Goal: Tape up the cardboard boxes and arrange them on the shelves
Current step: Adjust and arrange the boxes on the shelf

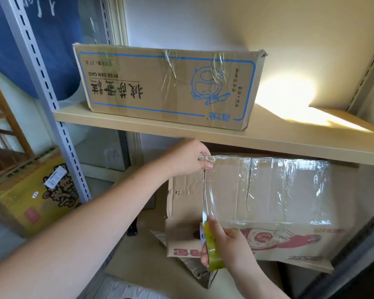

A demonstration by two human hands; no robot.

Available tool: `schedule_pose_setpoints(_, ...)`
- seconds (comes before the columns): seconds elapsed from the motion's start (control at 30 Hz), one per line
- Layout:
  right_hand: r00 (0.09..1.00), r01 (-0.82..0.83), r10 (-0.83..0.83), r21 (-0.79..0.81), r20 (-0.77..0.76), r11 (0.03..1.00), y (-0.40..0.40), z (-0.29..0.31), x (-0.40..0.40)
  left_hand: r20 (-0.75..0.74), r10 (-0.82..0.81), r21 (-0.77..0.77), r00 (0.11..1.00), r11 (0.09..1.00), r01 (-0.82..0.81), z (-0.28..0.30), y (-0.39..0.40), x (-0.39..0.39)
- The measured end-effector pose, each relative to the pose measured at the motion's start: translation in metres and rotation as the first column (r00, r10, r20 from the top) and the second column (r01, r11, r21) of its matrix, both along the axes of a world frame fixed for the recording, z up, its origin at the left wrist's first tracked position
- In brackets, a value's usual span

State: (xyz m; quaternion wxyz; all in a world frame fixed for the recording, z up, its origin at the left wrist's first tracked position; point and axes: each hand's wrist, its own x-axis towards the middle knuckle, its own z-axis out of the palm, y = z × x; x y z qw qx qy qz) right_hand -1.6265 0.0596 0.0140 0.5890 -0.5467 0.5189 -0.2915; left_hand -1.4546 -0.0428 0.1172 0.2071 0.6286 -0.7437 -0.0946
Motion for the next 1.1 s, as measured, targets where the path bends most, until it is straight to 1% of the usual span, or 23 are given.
schedule_pose_setpoints(0.1, 1.0, 0.006, -0.005, 0.072, -0.019, 0.997, -0.003, 0.002, 0.006, -0.022, -0.037, 0.012, 0.999, 0.999, 0.037, 0.001, 0.004, 0.002)
schedule_pose_setpoints(0.17, 1.0, 0.017, -0.02, 0.191, 0.015, 0.982, -0.006, 0.007, 0.013, 0.011, -0.023, -0.012, 1.0, 1.0, 0.023, -0.001, 0.008, 0.002)
schedule_pose_setpoints(0.23, 0.997, -0.015, -0.01, 0.322, 0.075, 0.947, -0.01, 0.013, 0.017, 0.095, 0.007, -0.075, 0.995, 0.997, 0.0, -0.006, 0.012, 0.001)
schedule_pose_setpoints(0.3, 0.993, -0.052, 0.003, 0.411, 0.12, 0.91, -0.017, 0.017, 0.021, 0.178, 0.004, -0.158, 0.984, 0.987, 0.025, -0.015, 0.012, 0.002)
schedule_pose_setpoints(0.4, 0.988, -0.068, -0.004, 0.457, 0.156, 0.887, -0.03, 0.015, 0.028, 0.38, -0.006, -0.325, 0.925, 0.935, 0.139, -0.037, 0.011, 0.002)
schedule_pose_setpoints(0.43, 0.986, -0.064, -0.017, 0.464, 0.168, 0.883, -0.033, 0.014, 0.029, 0.428, -0.008, -0.347, 0.904, 0.922, 0.172, -0.046, 0.012, 0.003)
schedule_pose_setpoints(0.5, 0.98, -0.036, -0.06, 0.46, 0.192, 0.887, -0.038, 0.011, 0.03, 0.463, -0.018, -0.321, 0.886, 0.929, 0.186, -0.068, 0.013, 0.006)
schedule_pose_setpoints(0.57, 0.972, -0.039, -0.07, 0.452, 0.222, 0.891, -0.041, 0.007, 0.03, 0.439, -0.006, -0.268, 0.899, 0.954, 0.137, -0.087, 0.014, 0.01)
schedule_pose_setpoints(0.7, 0.978, -0.096, 0.002, 0.44, 0.208, 0.893, -0.042, -0.001, 0.024, 0.4, 0.03, -0.209, 0.916, 0.976, 0.059, -0.1, 0.009, 0.011)
schedule_pose_setpoints(0.73, 0.975, -0.119, 0.025, 0.425, 0.221, 0.897, -0.041, -0.002, 0.021, 0.402, 0.023, -0.186, 0.915, 0.981, 0.057, -0.102, 0.007, 0.012)
schedule_pose_setpoints(0.8, 0.951, -0.173, 0.049, 0.393, 0.307, 0.903, -0.035, -0.004, 0.014, 0.401, 0.003, -0.137, 0.916, 0.989, 0.056, -0.107, 0.003, 0.015)
schedule_pose_setpoints(0.83, 0.931, -0.206, 0.07, 0.358, 0.358, 0.911, -0.031, -0.006, 0.011, 0.396, -0.004, -0.119, 0.918, 0.991, 0.056, -0.11, 0.002, 0.016)
schedule_pose_setpoints(0.9, 0.892, -0.258, 0.138, 0.234, 0.43, 0.937, -0.023, -0.011, 0.005, 0.372, -0.019, -0.101, 0.928, 0.993, 0.061, -0.116, -0.002, 0.018)
schedule_pose_setpoints(1.0, 0.878, -0.291, 0.233, 0.08, 0.417, 0.953, -0.02, -0.015, -0.001, 0.331, -0.078, -0.091, 0.94, 0.989, 0.114, -0.122, -0.01, 0.018)
schedule_pose_setpoints(1.07, 0.876, -0.302, 0.258, 0.047, 0.407, 0.952, -0.024, -0.016, 0.0, 0.275, -0.151, -0.063, 0.95, 0.983, 0.175, -0.126, -0.016, 0.02)
schedule_pose_setpoints(1.1, 0.871, -0.313, 0.268, 0.044, 0.412, 0.949, -0.027, -0.015, 0.001, 0.218, -0.193, -0.038, 0.957, 0.978, 0.206, -0.128, -0.019, 0.022)
